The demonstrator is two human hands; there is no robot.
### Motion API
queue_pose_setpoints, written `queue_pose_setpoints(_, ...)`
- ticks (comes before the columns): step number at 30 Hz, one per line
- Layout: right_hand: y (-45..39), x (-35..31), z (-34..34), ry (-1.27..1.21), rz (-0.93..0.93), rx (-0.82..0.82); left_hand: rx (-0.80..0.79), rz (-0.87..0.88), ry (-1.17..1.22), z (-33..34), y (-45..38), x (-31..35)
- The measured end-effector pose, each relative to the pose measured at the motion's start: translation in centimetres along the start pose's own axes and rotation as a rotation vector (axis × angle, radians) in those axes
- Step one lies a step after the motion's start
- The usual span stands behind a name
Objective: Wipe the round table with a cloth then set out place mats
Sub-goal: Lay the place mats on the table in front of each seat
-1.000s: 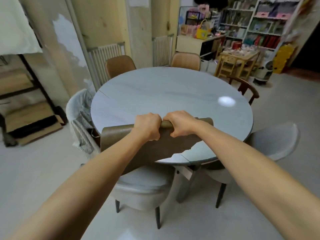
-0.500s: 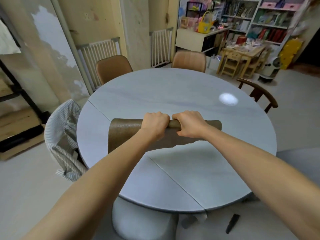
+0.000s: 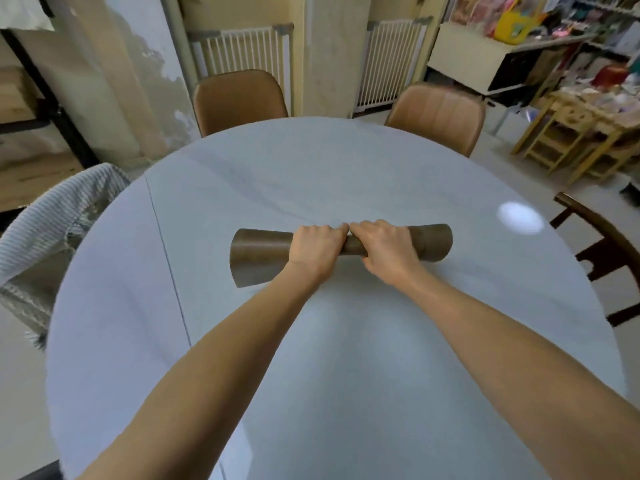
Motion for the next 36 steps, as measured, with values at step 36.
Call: queue_pose_setpoints(36,-5.6,14.4,12.1,-1.399,1.013,-0.107,-0.442,-0.537,1.288,9.9,-9.1,4.5)
Point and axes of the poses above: each hand's wrist, its own y-axis away from the middle knuckle, its own z-axis out of the palm, x = y × z, the point moved 1 cm from there along -y, towards the middle knuckle, and after that the axes turned 12 degrees about -y, right-handed, at the moved point
